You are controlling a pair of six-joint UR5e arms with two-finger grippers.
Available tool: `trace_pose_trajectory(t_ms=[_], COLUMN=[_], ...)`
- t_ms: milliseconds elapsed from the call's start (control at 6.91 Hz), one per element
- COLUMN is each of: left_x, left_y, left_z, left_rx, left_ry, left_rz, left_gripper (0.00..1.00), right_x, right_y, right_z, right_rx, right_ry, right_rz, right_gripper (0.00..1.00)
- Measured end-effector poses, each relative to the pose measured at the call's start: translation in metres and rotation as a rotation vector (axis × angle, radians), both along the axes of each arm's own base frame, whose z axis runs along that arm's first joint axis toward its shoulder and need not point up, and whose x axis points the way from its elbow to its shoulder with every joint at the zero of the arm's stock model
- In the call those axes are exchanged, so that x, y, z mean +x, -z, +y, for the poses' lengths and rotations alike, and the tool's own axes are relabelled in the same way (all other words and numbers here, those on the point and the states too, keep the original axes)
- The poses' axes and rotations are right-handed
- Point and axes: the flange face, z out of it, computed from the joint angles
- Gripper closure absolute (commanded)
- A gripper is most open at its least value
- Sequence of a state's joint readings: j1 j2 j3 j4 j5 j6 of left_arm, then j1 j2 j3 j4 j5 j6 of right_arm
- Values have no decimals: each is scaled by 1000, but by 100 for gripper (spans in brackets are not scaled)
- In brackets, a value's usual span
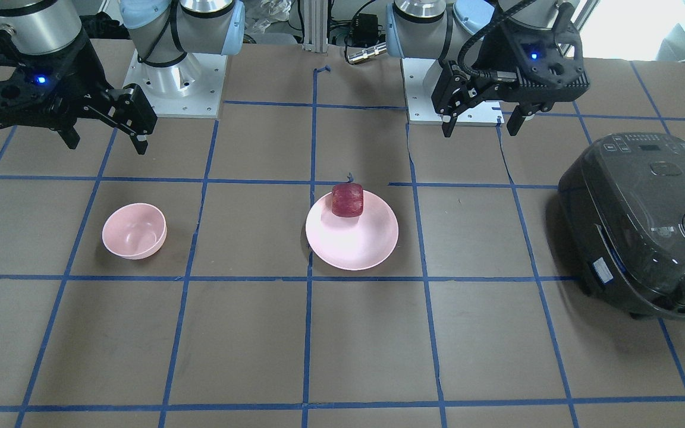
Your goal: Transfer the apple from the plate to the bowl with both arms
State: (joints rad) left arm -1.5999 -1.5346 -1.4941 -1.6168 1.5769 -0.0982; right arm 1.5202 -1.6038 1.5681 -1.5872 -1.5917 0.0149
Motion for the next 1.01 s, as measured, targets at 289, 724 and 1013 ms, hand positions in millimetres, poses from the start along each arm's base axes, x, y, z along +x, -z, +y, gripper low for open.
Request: trace_pose_trajectory(t_ms=[289,724,1013], left_x=[0,0,0], left_y=[0,1,1], left_z=[0,3,4], left_rx=[0,6,14], left_ry=[0,-1,-3], left_rz=[0,-1,-2], left_gripper=[0,0,0], right_x=[-1,4,8], right_y=[-1,-1,0], right_z=[1,8,10], right_rx=[1,22,28], right_ry=[1,-5,-11], right_rz=[8,-11,-26], right_gripper=[0,0,0])
